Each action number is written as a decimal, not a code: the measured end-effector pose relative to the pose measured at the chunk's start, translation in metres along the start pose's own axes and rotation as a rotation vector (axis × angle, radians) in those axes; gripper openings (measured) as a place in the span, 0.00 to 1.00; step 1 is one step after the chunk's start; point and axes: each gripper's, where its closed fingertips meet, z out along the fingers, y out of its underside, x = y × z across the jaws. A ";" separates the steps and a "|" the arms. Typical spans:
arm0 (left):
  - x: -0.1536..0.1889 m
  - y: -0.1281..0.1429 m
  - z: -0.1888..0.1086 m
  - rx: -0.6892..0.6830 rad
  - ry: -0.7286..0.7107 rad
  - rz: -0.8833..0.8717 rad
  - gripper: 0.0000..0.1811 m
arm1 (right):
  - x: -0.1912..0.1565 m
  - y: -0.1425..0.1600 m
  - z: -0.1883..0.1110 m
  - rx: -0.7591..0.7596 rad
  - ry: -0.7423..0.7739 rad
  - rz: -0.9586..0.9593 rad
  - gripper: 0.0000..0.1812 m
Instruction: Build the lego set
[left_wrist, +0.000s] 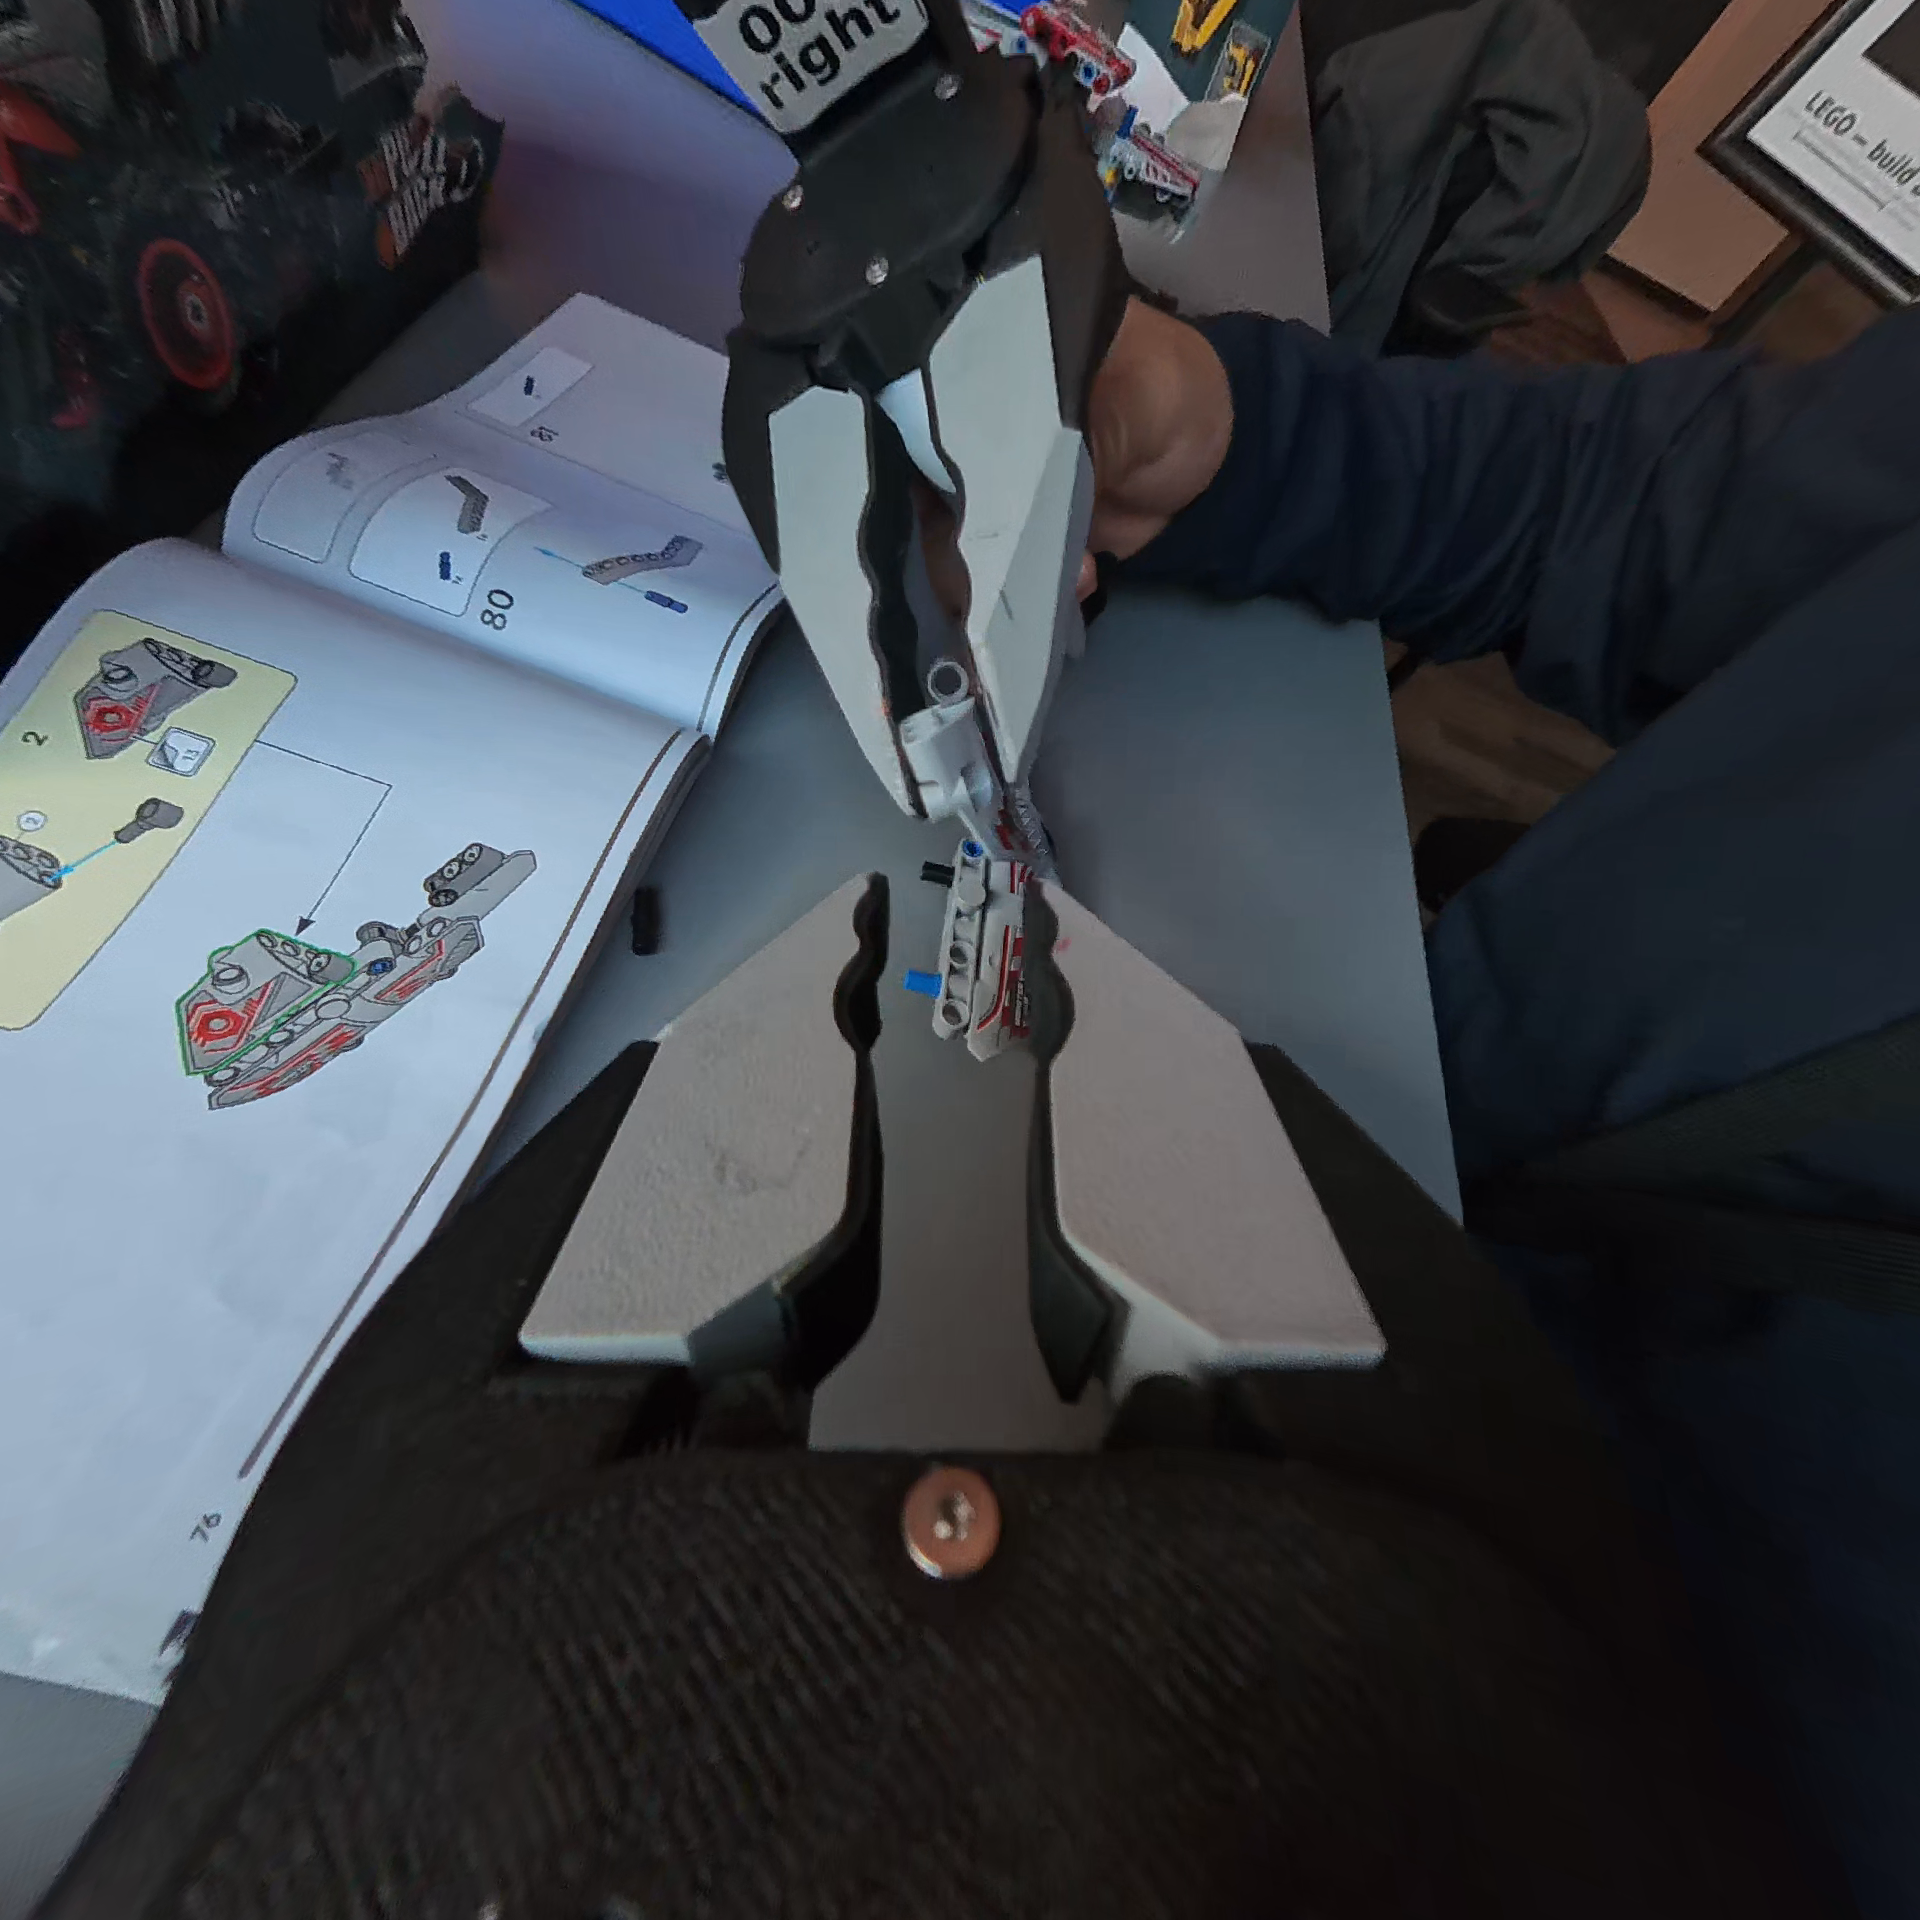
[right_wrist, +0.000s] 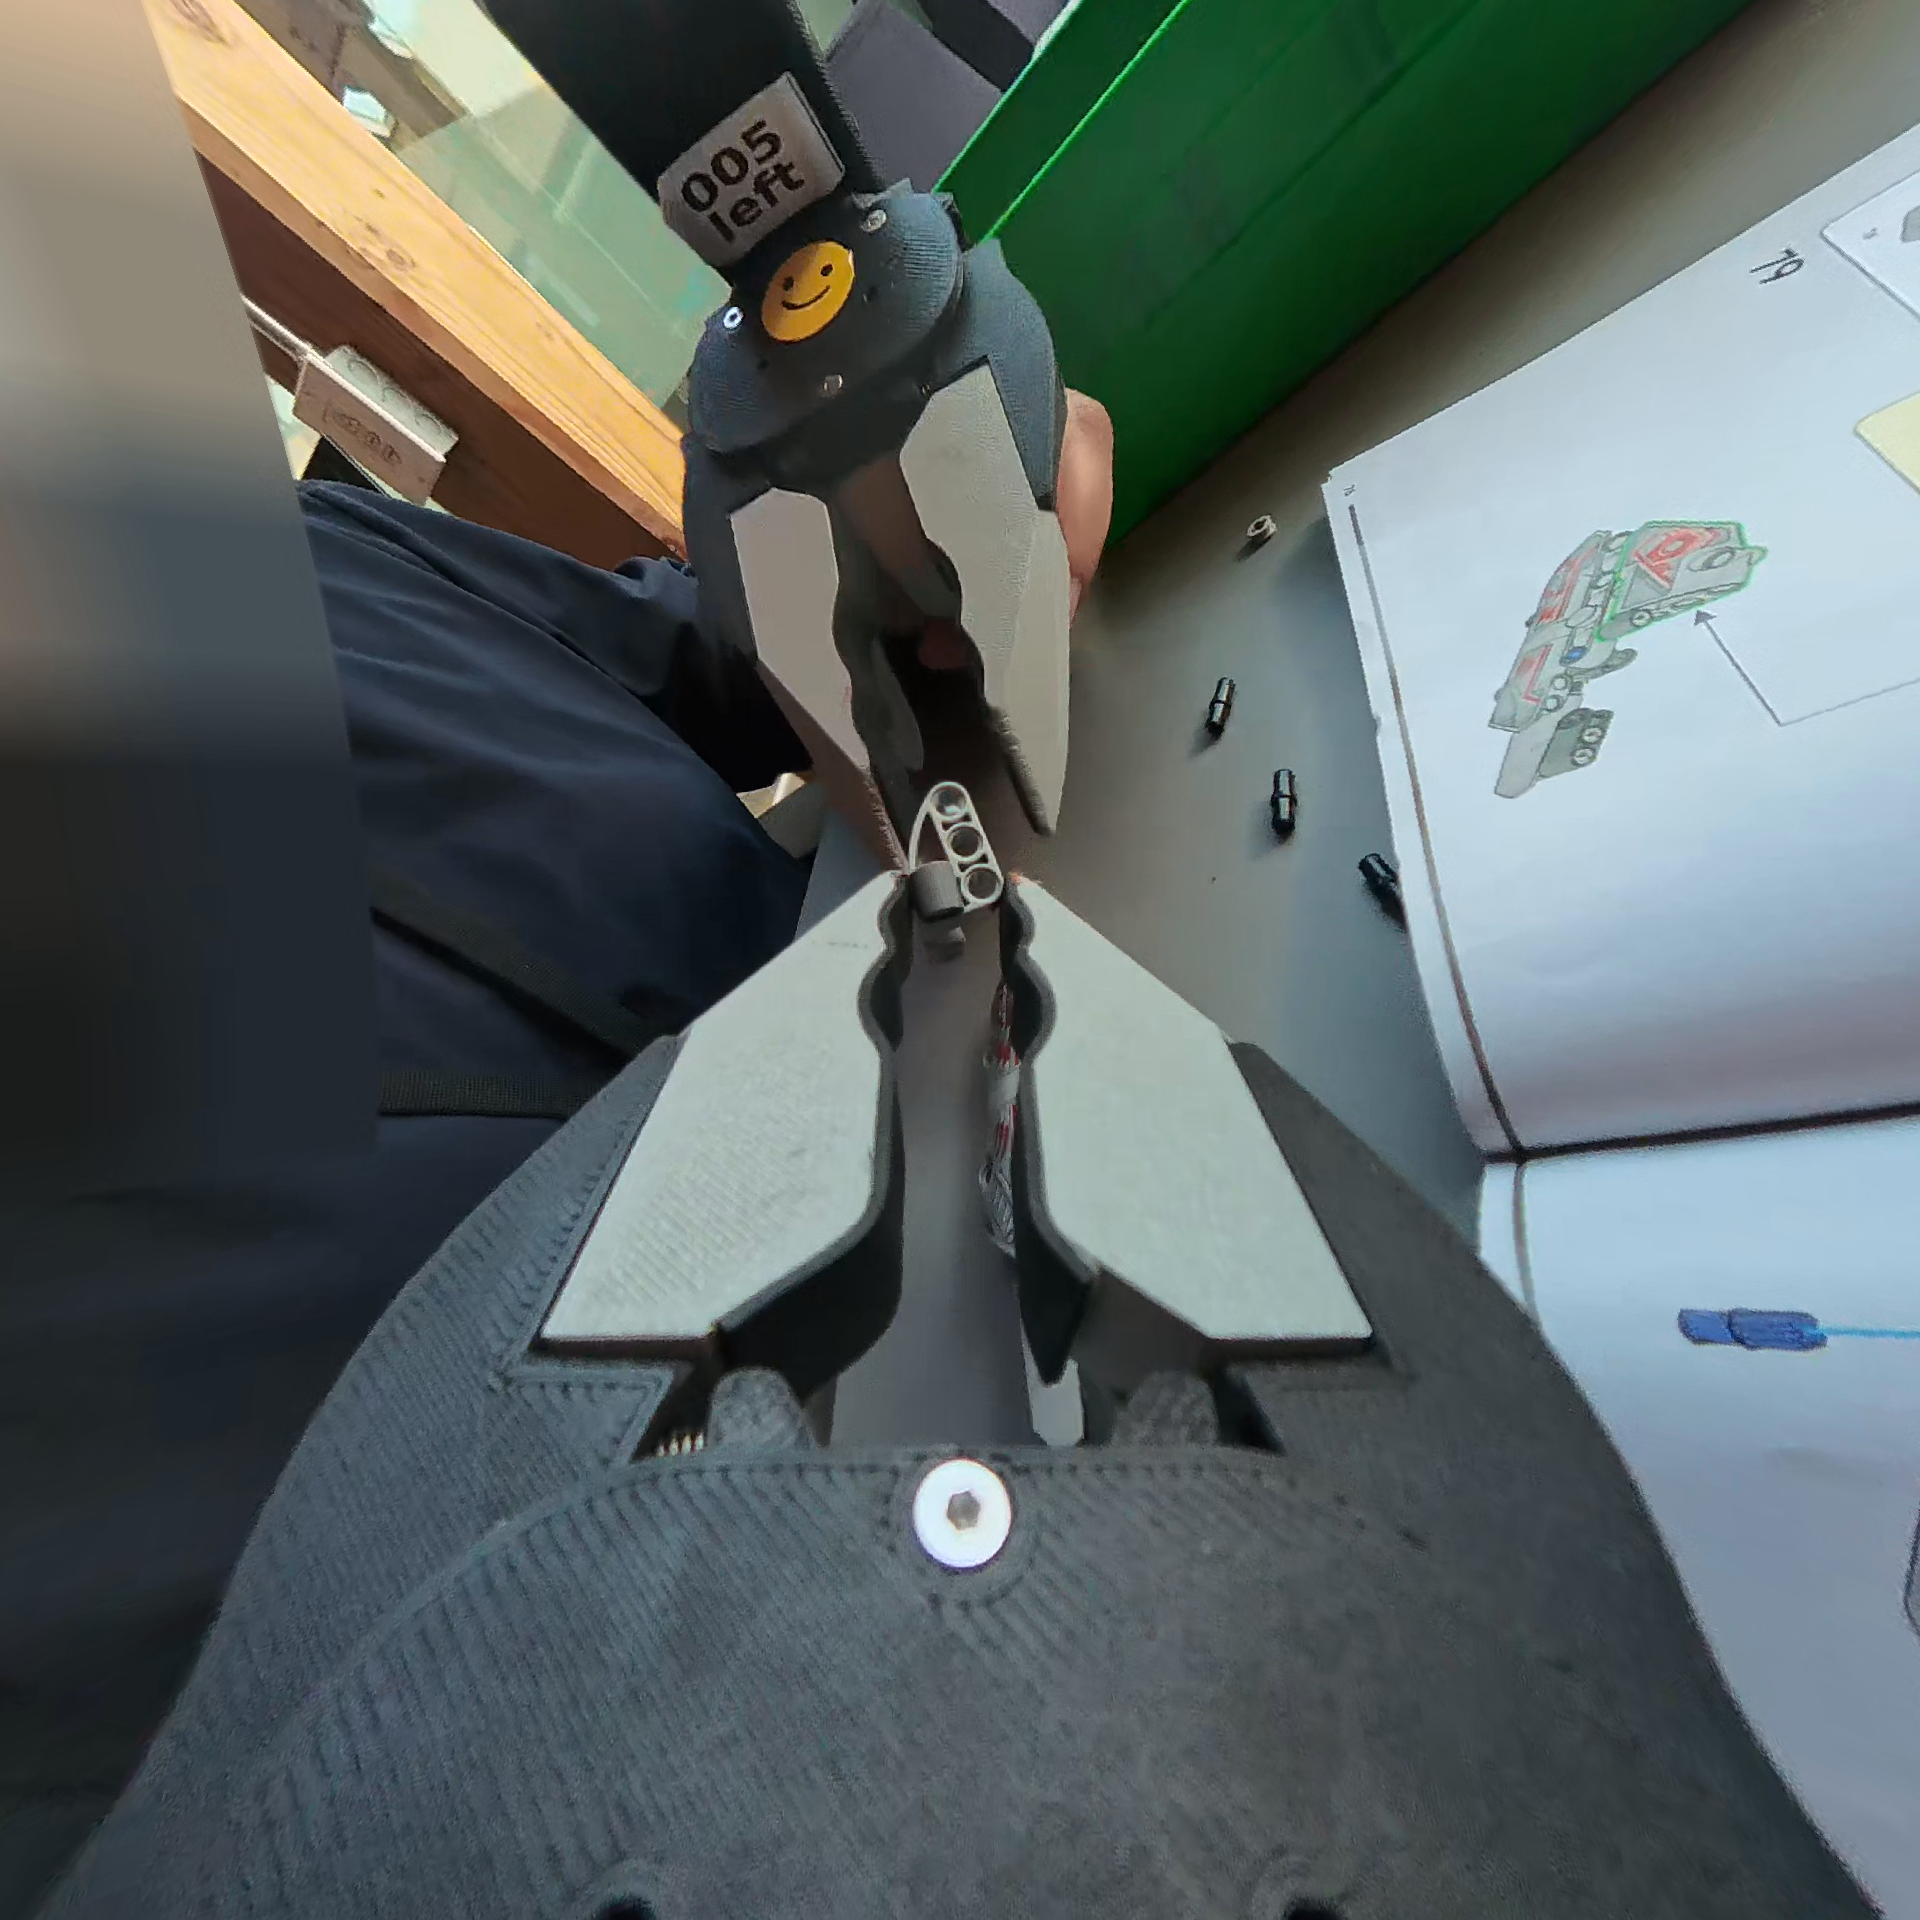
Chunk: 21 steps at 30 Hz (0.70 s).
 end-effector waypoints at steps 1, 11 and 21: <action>0.000 0.000 0.000 0.002 0.003 -0.001 0.13 | -0.001 0.000 0.001 0.004 0.004 -0.009 0.07; 0.006 0.008 0.008 -0.025 0.021 -0.010 0.07 | -0.011 -0.031 -0.010 0.231 -0.023 -0.034 0.07; 0.005 -0.001 0.002 0.035 0.061 -0.085 0.09 | -0.001 -0.031 -0.006 0.253 -0.048 0.011 0.07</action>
